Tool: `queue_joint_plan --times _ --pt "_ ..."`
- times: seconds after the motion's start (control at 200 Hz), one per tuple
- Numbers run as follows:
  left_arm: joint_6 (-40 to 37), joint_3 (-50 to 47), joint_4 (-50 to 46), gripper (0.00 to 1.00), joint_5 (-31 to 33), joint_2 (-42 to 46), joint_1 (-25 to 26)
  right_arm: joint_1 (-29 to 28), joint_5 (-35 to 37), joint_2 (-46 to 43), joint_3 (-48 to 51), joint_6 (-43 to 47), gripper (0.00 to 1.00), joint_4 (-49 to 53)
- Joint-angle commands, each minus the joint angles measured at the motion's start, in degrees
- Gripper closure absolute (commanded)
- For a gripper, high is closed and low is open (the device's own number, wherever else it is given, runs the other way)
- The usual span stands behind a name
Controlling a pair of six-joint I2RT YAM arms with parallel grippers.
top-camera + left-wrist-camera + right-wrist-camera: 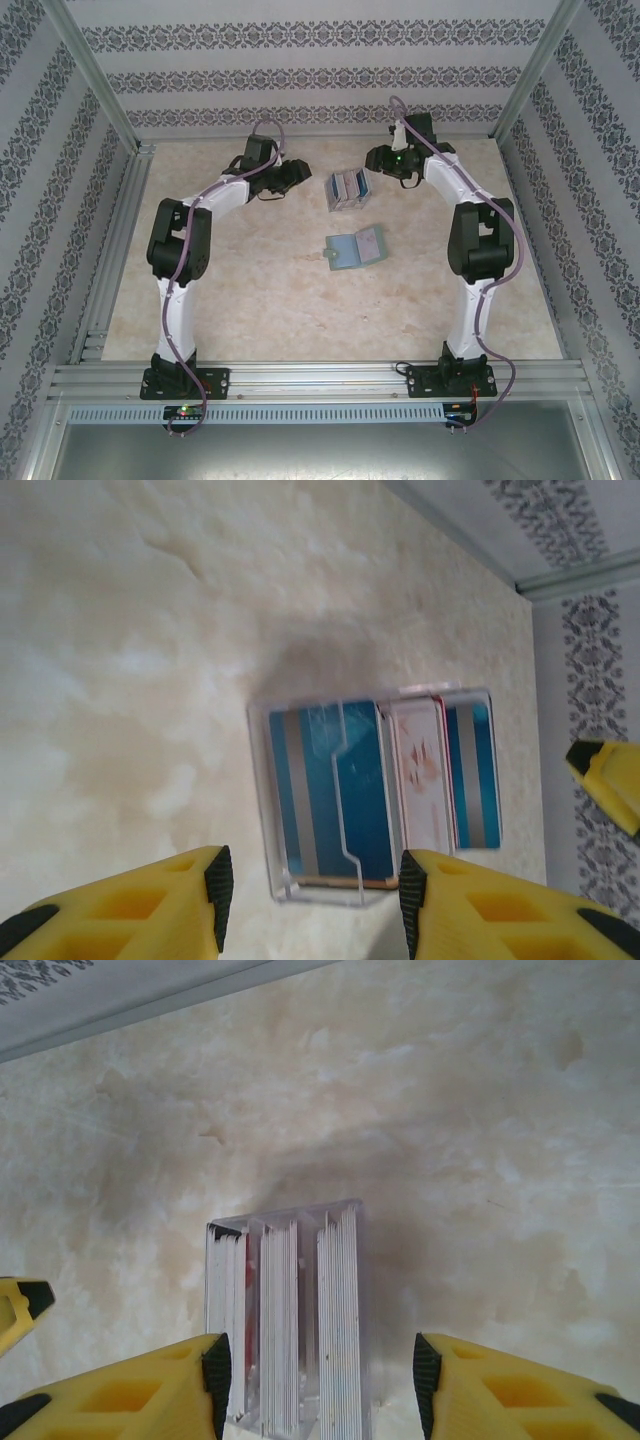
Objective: Put the credit cards into the card holder
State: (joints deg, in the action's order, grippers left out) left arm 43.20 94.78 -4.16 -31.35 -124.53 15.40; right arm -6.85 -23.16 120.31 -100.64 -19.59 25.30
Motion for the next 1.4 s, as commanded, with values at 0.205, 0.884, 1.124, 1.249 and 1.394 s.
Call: queue_joint_plan --times 0.205,0.884,1.124,1.249,1.394 --pt "8.3 13.9 -4.6 0.51 9.2 -10.2 -0.7 0.1 -2.5 10.2 -10.1 -3.3 0.46 4.4" --pt "11.9 17.7 -3.6 0.52 5.9 -15.2 6.7 -3.9 -1.3 8.5 -7.9 0.2 0.45 7.8" --pt "12.4 18.2 -3.0 0.52 5.8 -15.8 7.3 -4.7 1.0 4.9 -6.0 1.3 0.45 8.5" --pt "12.8 18.2 -2.4 0.52 5.6 -16.3 7.3 -4.9 1.5 3.7 -5.5 1.6 0.46 9.0" --pt "13.0 18.2 -1.9 0.52 5.4 -16.4 7.4 -5.1 1.4 3.3 -5.7 1.7 0.46 9.1"
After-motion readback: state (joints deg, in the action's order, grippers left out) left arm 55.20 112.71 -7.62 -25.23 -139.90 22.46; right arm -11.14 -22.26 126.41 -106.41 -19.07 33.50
